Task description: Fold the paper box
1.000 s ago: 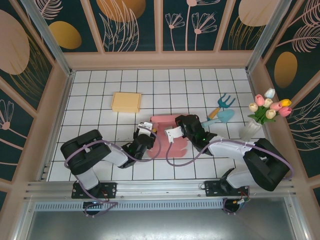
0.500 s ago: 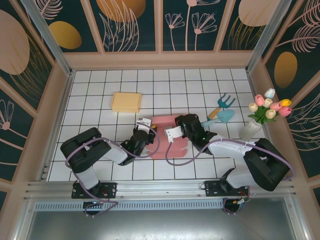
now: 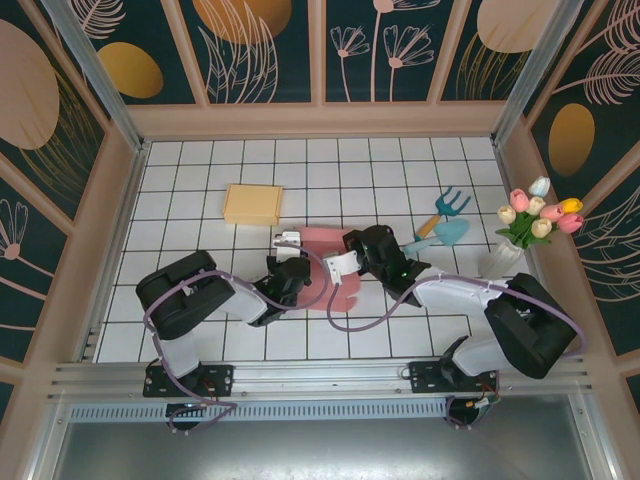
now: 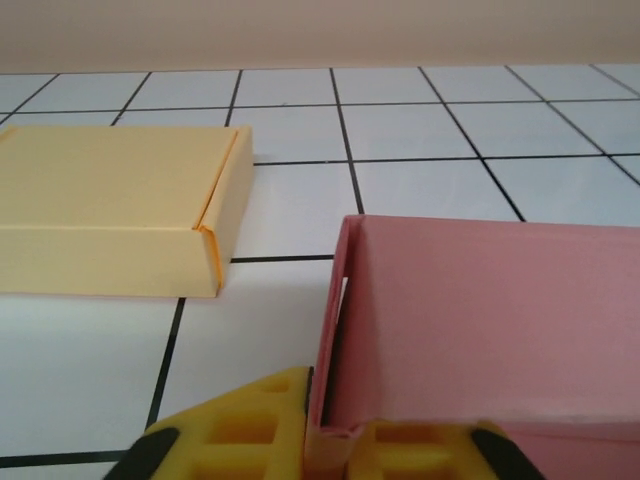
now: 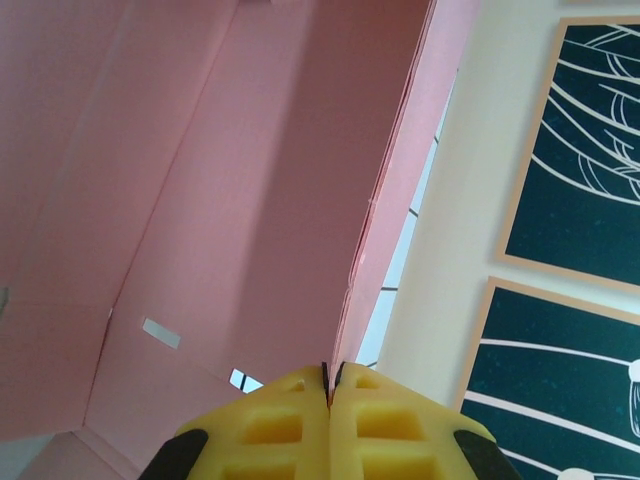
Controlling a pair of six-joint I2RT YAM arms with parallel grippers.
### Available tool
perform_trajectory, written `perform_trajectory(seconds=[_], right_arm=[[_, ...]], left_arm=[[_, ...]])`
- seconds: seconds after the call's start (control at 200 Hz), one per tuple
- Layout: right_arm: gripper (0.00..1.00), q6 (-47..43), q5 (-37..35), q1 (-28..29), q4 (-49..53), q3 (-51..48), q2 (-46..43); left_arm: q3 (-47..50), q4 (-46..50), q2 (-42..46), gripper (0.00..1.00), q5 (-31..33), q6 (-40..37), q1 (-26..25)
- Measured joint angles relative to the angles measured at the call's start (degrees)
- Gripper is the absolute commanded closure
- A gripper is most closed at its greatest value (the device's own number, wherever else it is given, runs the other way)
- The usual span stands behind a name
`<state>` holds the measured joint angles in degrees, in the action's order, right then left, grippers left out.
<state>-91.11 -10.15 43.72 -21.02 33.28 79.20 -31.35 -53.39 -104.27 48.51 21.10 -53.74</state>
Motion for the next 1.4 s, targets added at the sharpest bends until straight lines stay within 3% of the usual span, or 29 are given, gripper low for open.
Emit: perform_trajectory(seconds=[0.315, 0.47, 0.631, 0.691, 1.151, 1.311, 1.396], right_arm=[[1.0, 0.6, 0.8, 0.0, -0.2, 1.1, 1.5], [1.0, 1.2, 1.2, 0.0, 0.0, 1.2, 1.6], [1.0, 1.6, 1.2, -0.1, 0.5, 1.3, 1.6], [1.0, 1.6, 1.2, -0.2, 0.8, 1.3, 1.6], [1.0, 2.2, 1.0, -0.6, 1.6, 1.5, 1.4], [1.0, 2.8, 0.7, -0.6, 1.6, 1.5, 1.4], [1.0, 3.0, 1.0, -0.6, 1.6, 1.6, 1.4]], left_arm=[[-5.4, 13.6, -0.2, 0.86, 5.3, 9.1, -0.6], [-6.1, 17.4, 0.6, 0.68, 6.1, 11.4, -0.6], [-2.3, 11.6, 1.4, 0.51, 2.6, 7.4, 0.7], [-1.1, 9.2, 1.4, 0.49, 0.7, 6.0, 1.4], [-0.7, -3.9, -6.0, 0.47, -4.4, 2.2, 4.2], [-1.3, -5.8, -7.5, 0.72, -5.3, 2.6, 4.3], [-1.6, -5.4, -7.5, 0.78, -5.5, 3.4, 4.2]])
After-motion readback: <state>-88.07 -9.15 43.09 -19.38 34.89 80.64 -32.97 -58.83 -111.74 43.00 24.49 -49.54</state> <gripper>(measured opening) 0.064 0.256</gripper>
